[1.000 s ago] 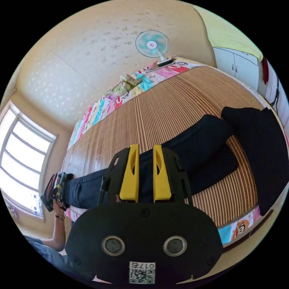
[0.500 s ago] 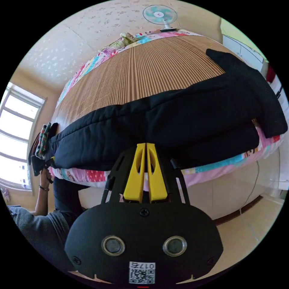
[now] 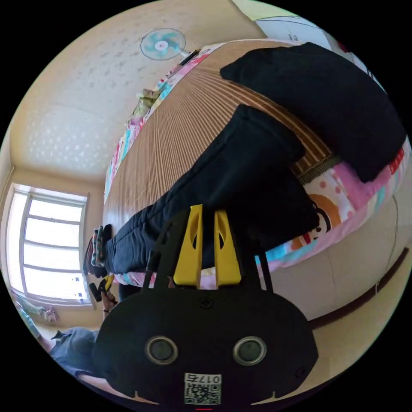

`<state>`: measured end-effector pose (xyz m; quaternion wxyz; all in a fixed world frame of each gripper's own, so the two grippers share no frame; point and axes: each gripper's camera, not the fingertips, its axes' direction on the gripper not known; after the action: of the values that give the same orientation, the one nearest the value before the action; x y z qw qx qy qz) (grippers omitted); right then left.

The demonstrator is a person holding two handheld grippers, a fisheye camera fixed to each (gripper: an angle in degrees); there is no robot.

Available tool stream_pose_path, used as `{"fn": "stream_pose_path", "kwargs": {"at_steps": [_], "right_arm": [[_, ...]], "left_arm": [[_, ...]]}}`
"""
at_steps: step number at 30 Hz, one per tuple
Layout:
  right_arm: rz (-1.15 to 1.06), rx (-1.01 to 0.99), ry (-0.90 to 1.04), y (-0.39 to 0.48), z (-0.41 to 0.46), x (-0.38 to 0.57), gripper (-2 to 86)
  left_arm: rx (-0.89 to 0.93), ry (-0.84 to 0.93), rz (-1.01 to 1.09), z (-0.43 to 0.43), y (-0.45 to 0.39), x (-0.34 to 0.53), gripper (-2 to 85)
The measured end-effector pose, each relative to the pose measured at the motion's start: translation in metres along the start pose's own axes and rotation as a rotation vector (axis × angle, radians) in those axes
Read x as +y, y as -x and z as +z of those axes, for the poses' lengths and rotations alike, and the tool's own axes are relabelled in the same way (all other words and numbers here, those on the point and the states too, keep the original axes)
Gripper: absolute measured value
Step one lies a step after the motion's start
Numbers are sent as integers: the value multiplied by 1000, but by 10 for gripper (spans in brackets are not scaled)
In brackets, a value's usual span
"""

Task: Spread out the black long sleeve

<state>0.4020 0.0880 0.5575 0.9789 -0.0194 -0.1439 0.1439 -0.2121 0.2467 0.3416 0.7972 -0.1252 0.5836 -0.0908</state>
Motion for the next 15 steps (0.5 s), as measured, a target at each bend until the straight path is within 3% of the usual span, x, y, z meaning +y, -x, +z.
{"fn": "stream_pose_path", "kwargs": {"at_steps": [6,10,12,15], "right_arm": [[-117,120,-187,51,-70,23,26],[76,160,-69,-11,-42,41,38],[137,57,-99,-31,-40,58,53],[174,-56,-324,-26,-63,104,58]], "left_arm": [[-18,-154,-180,-34,34,10,170],[-35,-236,-243,-35,61,3,181],[-25,-277,-261,-33,70,-3,180],[57,-319,-276,-20,84,-13,167]]}}
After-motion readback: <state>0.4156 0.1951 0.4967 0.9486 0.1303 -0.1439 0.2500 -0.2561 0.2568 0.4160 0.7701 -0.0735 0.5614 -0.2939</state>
